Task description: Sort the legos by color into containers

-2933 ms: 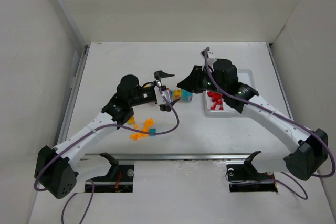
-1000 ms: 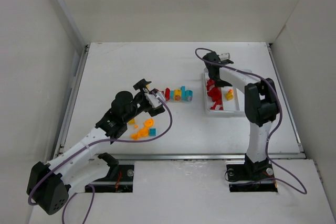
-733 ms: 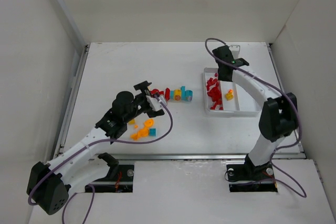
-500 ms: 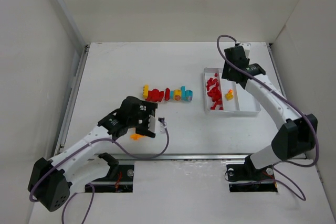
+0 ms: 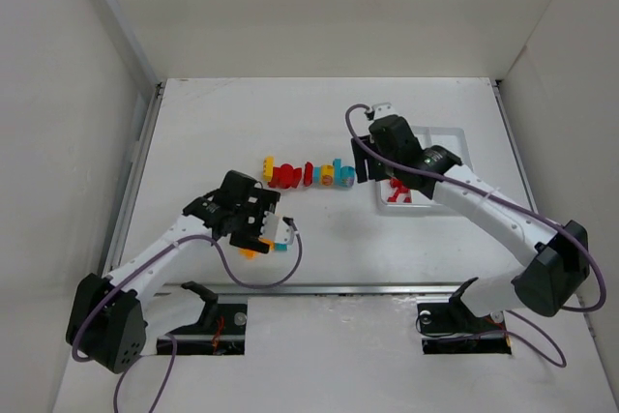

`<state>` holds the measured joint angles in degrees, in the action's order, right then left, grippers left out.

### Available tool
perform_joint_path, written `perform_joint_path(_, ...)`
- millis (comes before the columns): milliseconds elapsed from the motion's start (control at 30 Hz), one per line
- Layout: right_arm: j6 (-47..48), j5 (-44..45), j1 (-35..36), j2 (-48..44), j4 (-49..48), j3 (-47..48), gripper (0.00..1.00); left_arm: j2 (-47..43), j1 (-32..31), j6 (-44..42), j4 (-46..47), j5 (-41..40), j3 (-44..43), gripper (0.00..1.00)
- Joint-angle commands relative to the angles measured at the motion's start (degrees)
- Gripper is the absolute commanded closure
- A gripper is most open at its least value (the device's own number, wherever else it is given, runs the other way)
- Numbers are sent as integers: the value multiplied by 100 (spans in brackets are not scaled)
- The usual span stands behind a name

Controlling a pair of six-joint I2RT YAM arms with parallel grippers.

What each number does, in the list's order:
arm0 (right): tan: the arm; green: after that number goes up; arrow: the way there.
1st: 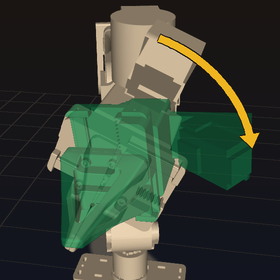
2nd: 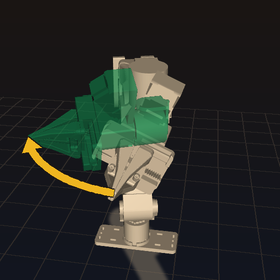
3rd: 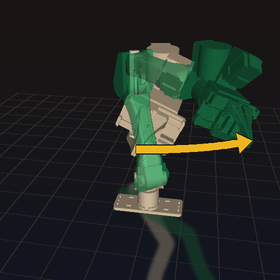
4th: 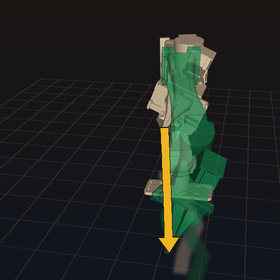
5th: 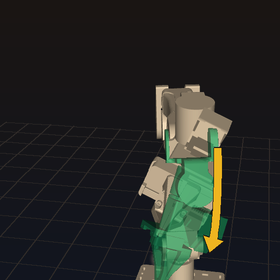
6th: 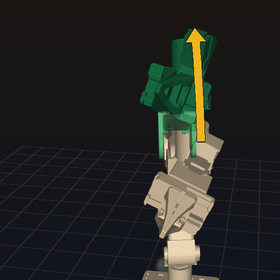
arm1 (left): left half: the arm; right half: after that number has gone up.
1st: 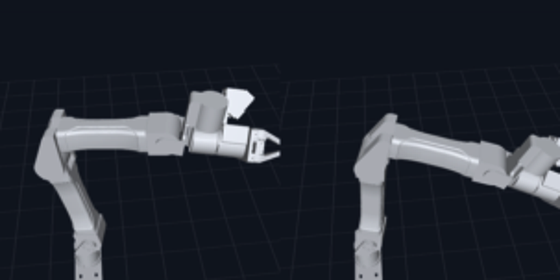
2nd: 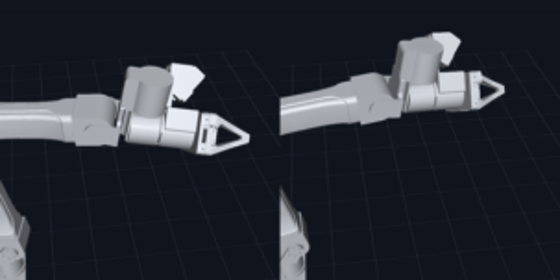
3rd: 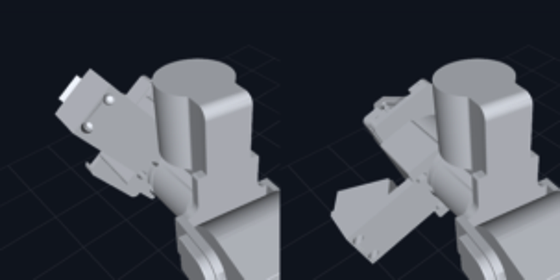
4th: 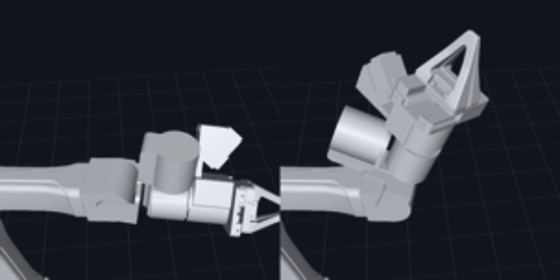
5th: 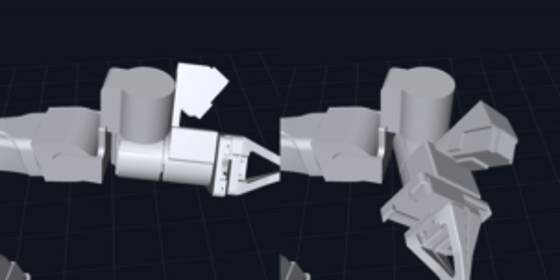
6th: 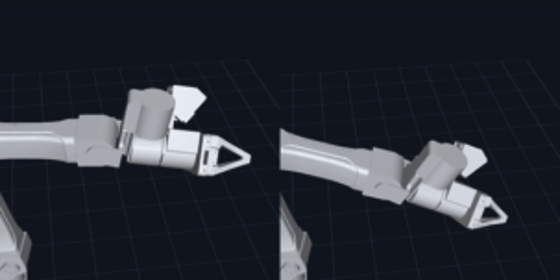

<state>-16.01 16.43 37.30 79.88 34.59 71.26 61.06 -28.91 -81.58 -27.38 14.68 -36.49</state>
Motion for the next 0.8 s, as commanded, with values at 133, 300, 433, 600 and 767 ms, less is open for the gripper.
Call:
perform_joint_path(133, 203, -544, 164, -86, -611, -227, 28, -32, 87, -314, -278, -737, 264, 0)
perform_joint_path(300, 326, -597, 216, -34, -673, -227, 27, 116, 245, -718, -40, -791, 388, 0)
perform_joint_path(433, 379, -597, 216, 19, -673, -227, 27, 503, 438, -788, 284, -791, 388, 0)
perform_joint_path(600, 432, -597, 216, 81, -787, -227, 27, 705, 561, -1219, 444, -844, 388, 4)
perform_joint_path(767, 485, -649, 216, 186, -840, -227, 27, 1057, 561, -1826, 180, -773, 283, 25)
